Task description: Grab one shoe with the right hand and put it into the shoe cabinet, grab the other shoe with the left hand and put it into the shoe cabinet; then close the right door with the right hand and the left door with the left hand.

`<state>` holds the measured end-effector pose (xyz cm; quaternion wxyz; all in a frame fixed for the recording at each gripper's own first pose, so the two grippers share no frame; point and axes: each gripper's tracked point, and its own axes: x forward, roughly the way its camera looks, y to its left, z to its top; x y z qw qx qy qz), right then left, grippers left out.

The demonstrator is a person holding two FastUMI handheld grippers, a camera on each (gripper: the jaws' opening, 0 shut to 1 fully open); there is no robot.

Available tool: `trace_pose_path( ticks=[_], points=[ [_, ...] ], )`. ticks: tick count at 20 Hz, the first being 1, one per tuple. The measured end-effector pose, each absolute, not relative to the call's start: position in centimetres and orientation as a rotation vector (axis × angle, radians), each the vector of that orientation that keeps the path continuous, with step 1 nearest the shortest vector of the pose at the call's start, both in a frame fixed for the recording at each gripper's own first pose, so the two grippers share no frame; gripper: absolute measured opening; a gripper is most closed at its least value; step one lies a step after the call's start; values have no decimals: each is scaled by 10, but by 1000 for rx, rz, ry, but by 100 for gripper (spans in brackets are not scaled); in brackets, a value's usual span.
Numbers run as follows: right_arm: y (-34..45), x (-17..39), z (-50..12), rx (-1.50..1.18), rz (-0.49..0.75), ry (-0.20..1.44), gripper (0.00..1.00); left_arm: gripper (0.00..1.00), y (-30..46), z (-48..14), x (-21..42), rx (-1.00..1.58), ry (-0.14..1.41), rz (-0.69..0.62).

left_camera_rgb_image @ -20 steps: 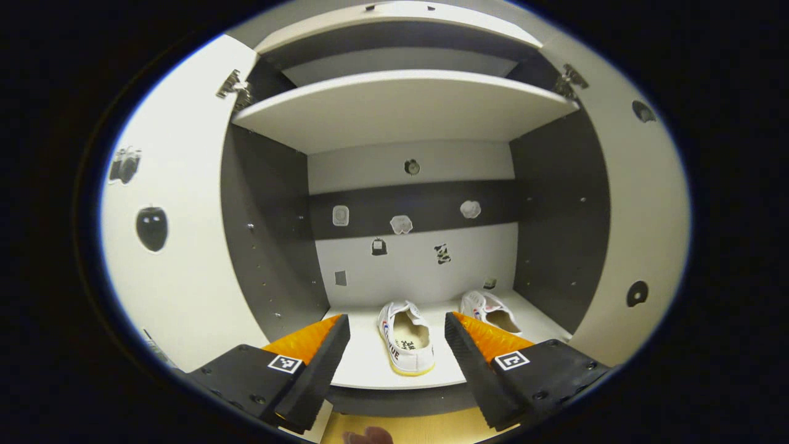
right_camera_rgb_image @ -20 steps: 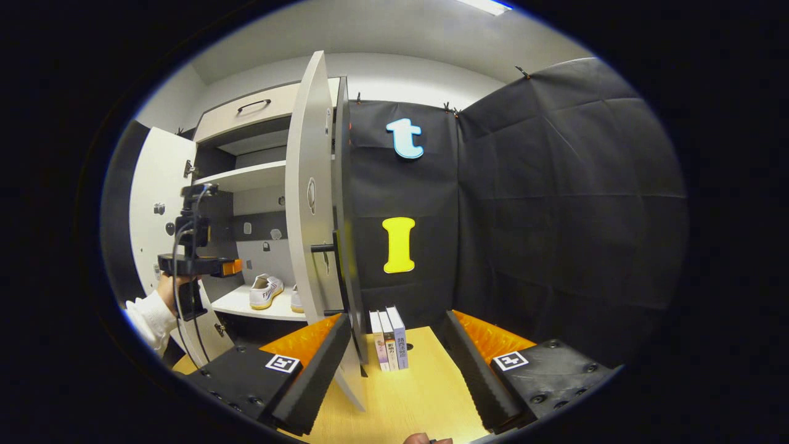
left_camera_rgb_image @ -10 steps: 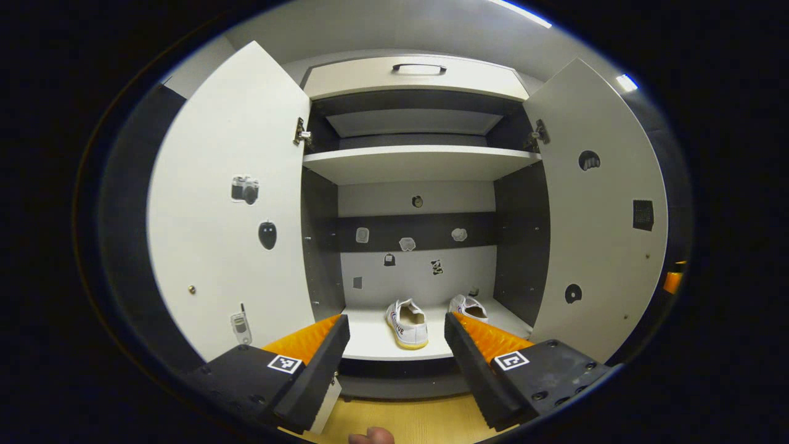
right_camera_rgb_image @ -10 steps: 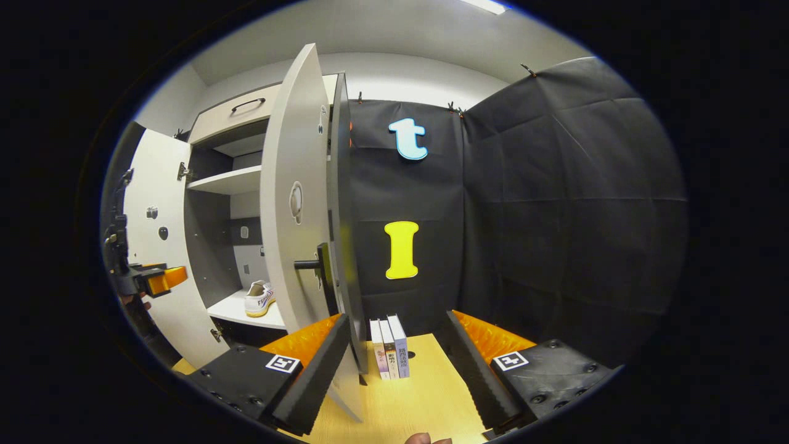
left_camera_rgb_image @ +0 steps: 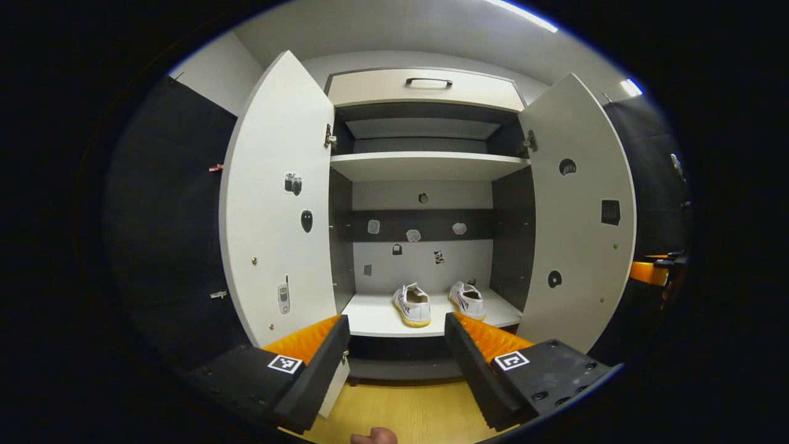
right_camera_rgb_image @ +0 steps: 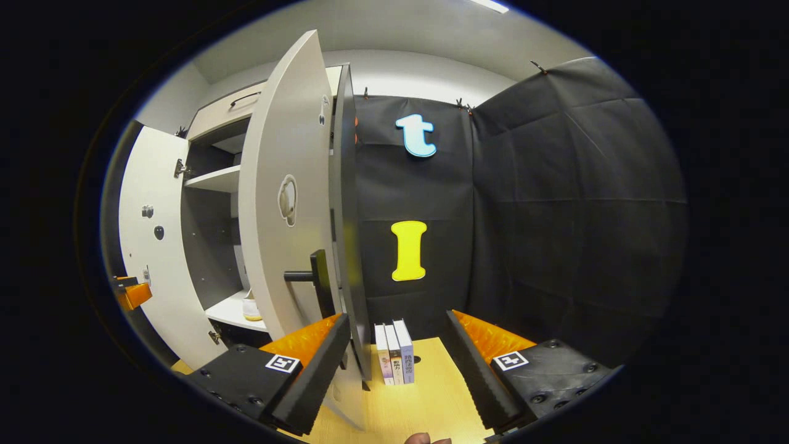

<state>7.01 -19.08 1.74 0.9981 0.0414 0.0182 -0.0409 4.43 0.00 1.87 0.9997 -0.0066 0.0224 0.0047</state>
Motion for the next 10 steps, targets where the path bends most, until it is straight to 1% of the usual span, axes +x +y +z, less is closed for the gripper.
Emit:
trace_pose_path(
  ticks=[1,2,5,6,8,9,10],
  points=[
    [-189,69,17,76,-81,35,98,97,4,17,41,-18,47,11],
    [-189,69,18,65,-83,28,95,97,8,16,38,-25,49,10],
    [-184,69,23,67,-78,16,95,97,21,13,30,-21,47,7],
    [-183,69,22,64,-84,17,92,97,26,12,28,-14,49,12],
    [-182,67,23,53,-103,12,100,96,35,11,23,-15,47,13],
    [-181,67,23,50,-111,9,96,100,39,9,21,-22,49,12],
    [-180,67,23,55,-117,8,95,97,43,8,19,-27,51,12]
  ],
)
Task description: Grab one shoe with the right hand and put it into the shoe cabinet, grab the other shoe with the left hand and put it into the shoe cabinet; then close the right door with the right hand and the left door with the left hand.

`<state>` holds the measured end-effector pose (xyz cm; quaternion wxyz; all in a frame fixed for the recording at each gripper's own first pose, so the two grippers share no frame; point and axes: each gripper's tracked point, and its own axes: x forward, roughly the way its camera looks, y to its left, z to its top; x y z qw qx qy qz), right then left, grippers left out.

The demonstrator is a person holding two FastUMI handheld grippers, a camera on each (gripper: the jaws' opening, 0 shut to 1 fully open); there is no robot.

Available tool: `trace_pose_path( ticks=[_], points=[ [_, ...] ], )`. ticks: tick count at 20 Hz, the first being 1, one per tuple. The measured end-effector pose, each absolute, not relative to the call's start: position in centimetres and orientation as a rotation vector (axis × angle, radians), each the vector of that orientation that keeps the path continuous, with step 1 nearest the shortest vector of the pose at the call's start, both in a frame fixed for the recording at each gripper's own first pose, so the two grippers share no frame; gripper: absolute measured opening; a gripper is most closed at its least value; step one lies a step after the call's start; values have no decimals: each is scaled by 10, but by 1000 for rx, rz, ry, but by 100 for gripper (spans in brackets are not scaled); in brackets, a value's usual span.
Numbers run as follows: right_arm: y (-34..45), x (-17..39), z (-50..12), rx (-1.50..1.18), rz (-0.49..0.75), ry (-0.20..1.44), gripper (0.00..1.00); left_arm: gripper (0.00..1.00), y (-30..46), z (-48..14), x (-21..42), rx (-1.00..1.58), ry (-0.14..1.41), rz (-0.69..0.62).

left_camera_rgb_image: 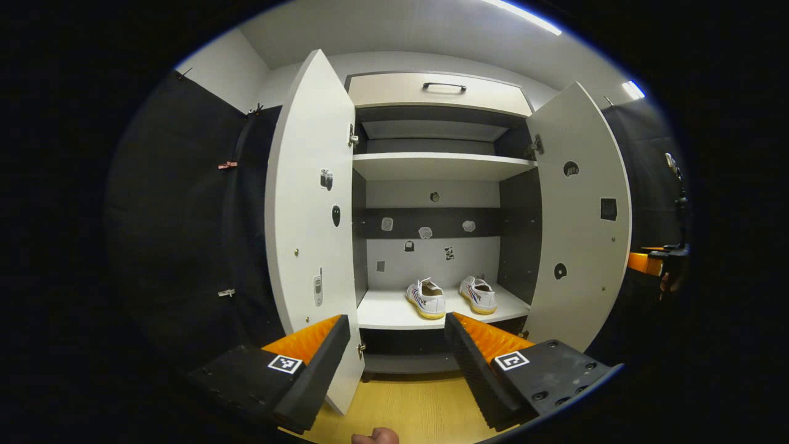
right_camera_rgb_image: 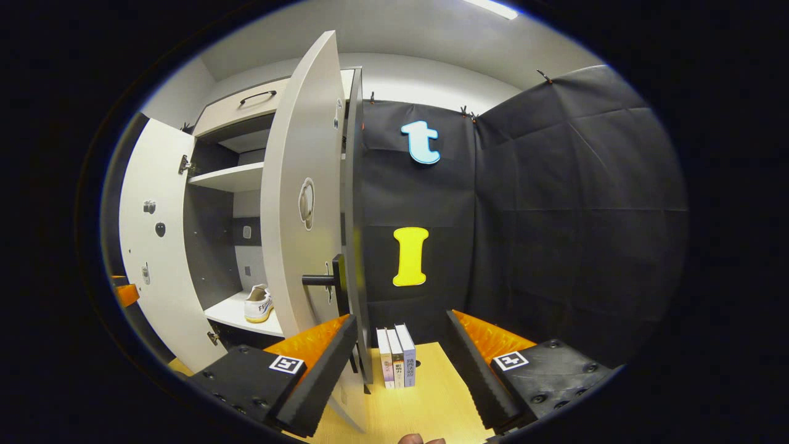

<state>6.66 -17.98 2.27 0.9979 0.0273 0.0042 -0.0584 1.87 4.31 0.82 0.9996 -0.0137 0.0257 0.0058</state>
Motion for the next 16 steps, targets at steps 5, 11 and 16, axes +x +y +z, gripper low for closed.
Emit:
trace_pose_path(
  ticks=[5,11,16],
  points=[
    [-163,62,23,52,-128,8,95,97,69,5,10,-34,55,32],
    [-120,61,22,61,-71,4,95,97,89,1,7,-48,61,41],
    [-70,69,21,78,2,8,96,97,101,1,0,-48,58,47]
  ],
)
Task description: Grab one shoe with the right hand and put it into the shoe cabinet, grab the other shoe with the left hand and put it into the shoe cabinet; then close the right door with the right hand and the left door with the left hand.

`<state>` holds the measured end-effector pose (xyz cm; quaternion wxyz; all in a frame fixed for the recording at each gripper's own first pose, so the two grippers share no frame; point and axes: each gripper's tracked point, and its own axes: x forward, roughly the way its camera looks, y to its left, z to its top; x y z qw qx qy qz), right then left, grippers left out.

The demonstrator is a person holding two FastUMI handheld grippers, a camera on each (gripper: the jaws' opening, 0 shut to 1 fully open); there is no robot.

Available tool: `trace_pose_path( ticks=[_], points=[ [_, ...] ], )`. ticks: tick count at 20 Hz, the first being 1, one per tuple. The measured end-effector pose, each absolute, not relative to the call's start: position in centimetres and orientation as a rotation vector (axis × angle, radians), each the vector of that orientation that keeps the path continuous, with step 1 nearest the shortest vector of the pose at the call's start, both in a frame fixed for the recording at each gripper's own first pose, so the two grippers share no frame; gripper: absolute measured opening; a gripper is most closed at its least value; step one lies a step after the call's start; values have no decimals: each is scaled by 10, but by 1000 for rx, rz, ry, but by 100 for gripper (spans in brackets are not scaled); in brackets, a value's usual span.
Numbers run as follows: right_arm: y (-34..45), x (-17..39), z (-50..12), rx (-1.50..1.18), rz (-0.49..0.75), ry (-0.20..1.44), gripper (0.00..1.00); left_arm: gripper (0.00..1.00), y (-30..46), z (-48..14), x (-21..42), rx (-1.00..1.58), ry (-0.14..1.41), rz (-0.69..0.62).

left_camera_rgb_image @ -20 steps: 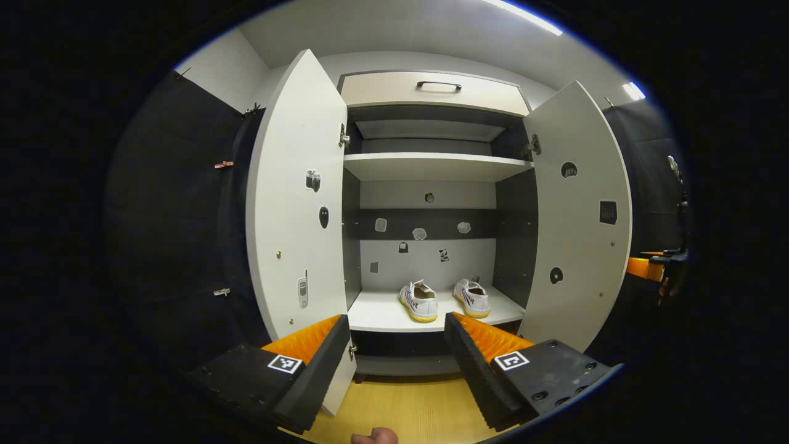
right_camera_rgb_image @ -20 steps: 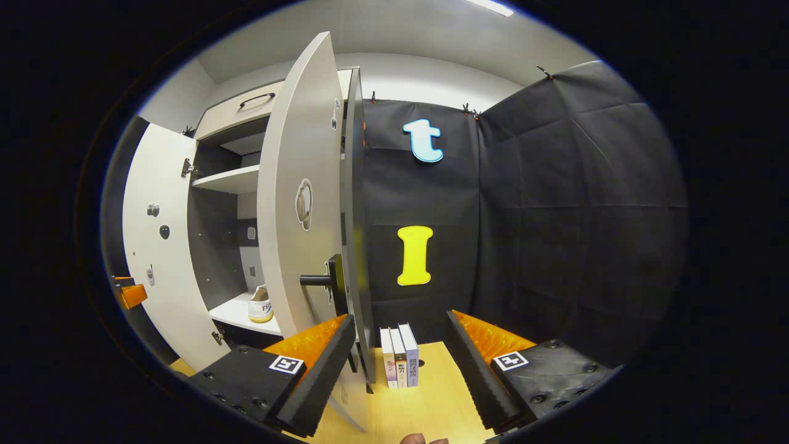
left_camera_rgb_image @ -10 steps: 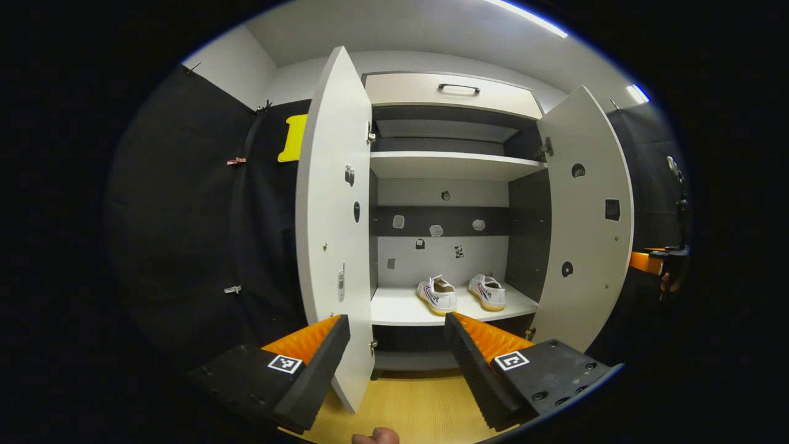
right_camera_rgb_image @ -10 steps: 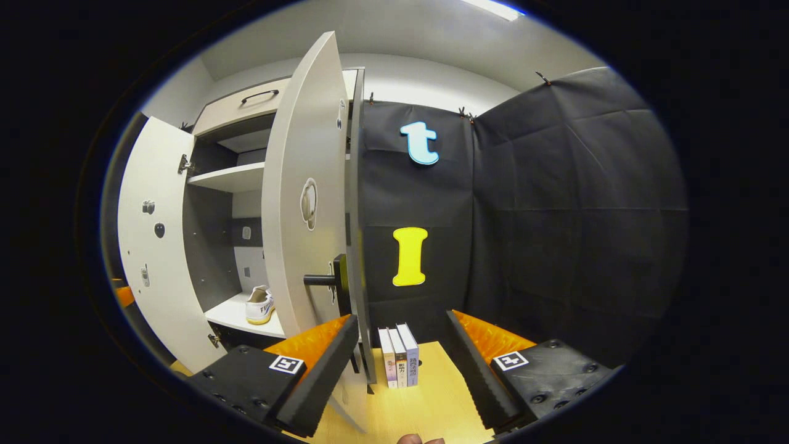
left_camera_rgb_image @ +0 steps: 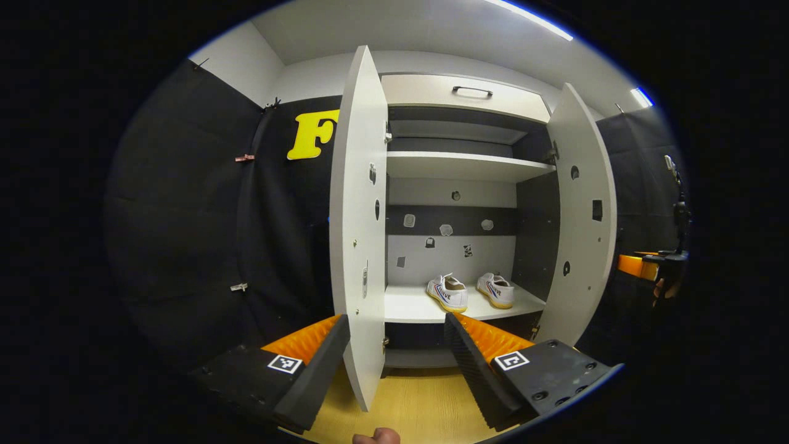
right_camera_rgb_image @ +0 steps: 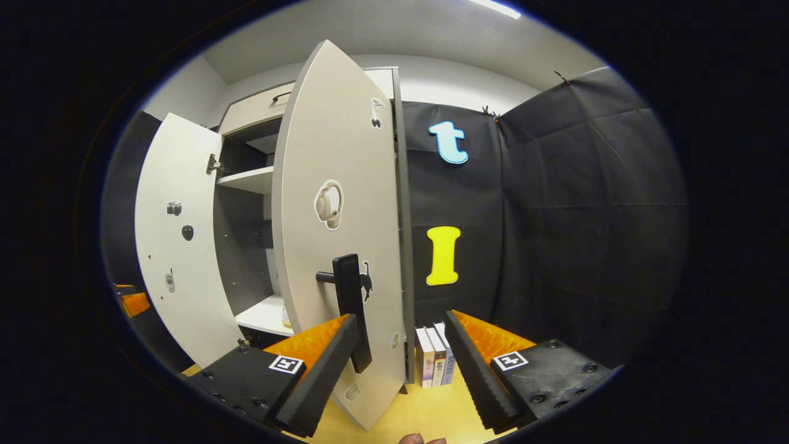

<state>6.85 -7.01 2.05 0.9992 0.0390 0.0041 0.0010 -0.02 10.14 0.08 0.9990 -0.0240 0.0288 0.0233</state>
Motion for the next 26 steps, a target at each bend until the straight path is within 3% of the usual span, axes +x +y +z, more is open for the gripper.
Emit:
trace_pose_path(
  ticks=[4,5,6,11,19,26],
  points=[
    [-11,78,16,69,109,39,96,97,116,-1,-3,-59,61,61],
    [2,77,18,62,130,35,92,97,121,-1,-4,-62,60,68],
    [12,76,21,49,145,26,96,96,126,-1,-3,-64,59,74],
    [52,57,20,64,210,31,97,96,165,5,-3,-62,44,135],
    [63,43,11,91,216,56,97,98,243,16,19,-50,18,247],
    [52,39,7,89,180,69,98,98,259,7,59,-36,32,240]
  ],
)
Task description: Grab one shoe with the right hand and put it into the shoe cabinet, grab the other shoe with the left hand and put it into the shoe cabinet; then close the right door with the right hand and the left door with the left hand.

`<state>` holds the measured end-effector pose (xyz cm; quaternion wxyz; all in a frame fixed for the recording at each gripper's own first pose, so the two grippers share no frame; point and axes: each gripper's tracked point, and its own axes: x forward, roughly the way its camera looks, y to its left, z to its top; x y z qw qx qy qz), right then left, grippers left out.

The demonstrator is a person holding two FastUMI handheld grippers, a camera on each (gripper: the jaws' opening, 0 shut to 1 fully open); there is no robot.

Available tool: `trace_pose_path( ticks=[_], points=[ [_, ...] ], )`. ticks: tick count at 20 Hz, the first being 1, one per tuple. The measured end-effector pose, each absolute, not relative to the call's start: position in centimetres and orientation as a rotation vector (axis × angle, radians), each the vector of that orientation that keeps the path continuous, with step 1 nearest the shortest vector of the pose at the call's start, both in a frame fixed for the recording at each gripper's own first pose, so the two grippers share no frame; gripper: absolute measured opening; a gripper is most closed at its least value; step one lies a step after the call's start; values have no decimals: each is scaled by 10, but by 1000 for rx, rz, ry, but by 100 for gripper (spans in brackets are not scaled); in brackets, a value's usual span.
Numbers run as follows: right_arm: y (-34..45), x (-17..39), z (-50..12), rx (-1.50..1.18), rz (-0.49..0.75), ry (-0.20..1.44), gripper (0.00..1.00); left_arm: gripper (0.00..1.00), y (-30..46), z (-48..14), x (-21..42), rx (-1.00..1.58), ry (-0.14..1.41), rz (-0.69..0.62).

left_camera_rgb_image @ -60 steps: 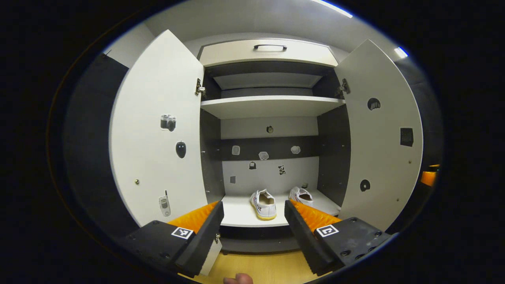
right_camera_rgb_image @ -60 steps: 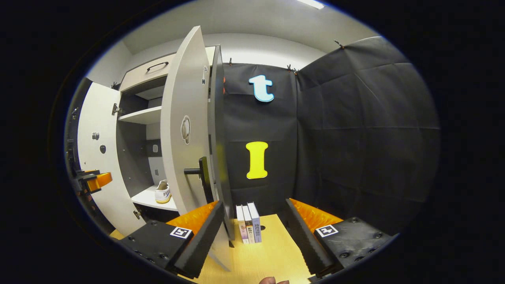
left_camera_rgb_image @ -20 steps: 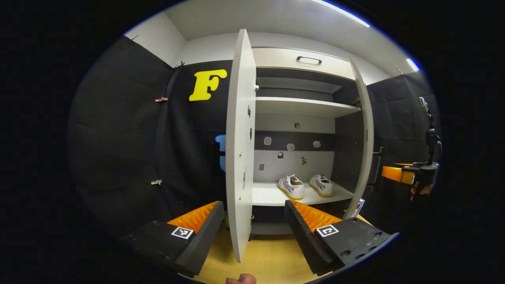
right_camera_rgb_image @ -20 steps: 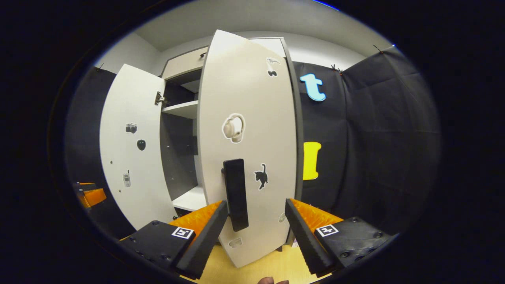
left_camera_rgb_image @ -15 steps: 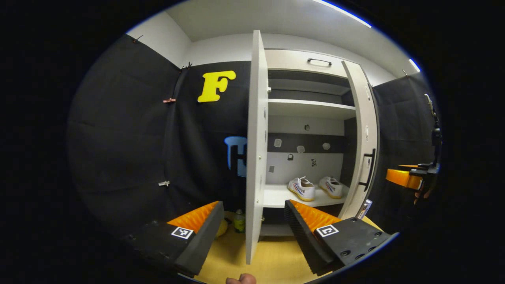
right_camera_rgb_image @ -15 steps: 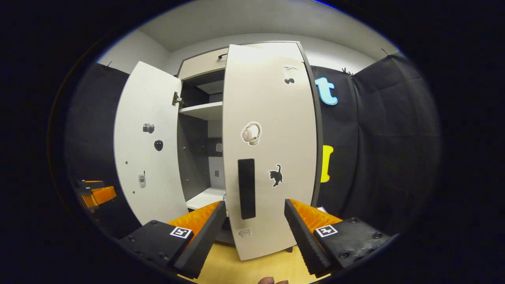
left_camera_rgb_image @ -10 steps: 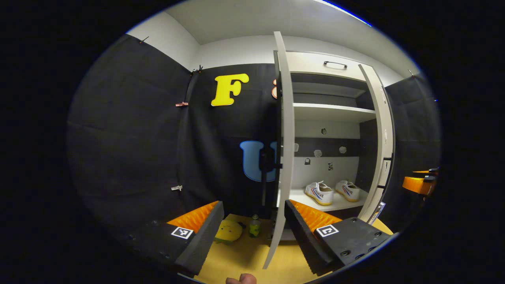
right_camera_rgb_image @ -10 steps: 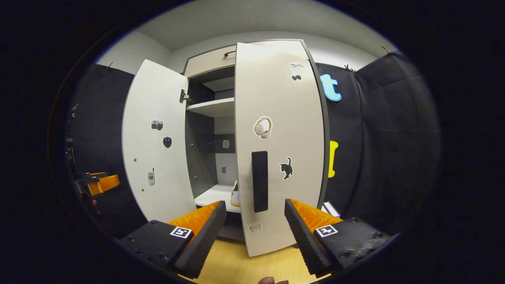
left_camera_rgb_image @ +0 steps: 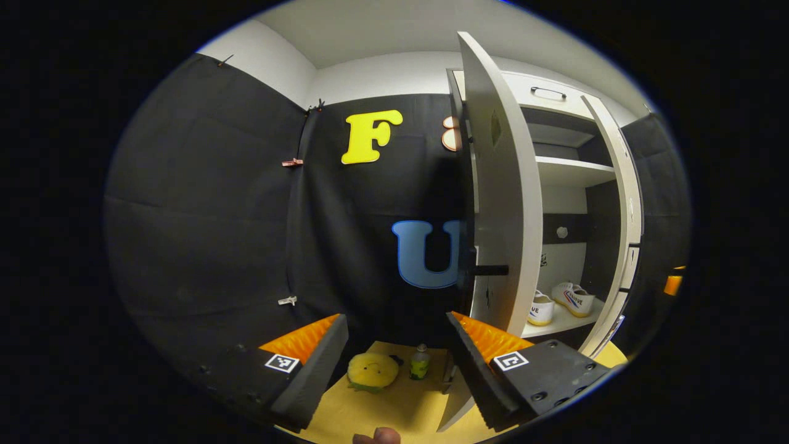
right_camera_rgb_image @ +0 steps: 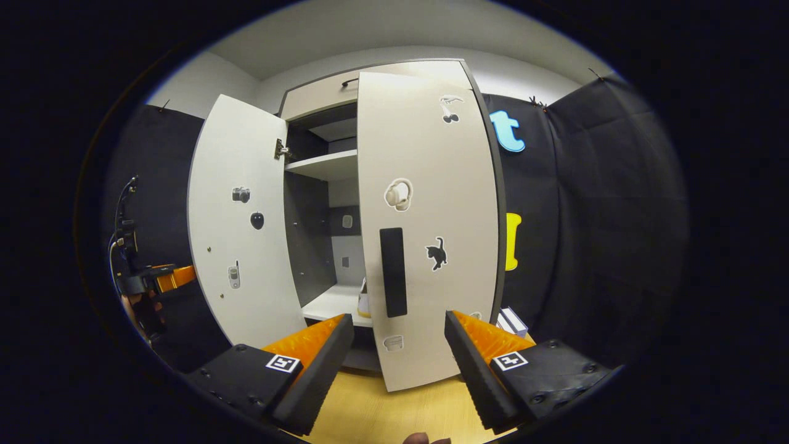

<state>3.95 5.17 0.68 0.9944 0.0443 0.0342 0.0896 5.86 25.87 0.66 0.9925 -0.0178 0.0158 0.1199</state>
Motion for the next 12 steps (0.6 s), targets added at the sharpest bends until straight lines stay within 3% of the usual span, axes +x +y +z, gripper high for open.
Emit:
trace_pose_path(
  ticks=[12],
  points=[
    [32,30,9,83,169,71,98,94,223,4,57,-46,34,236]
  ],
)
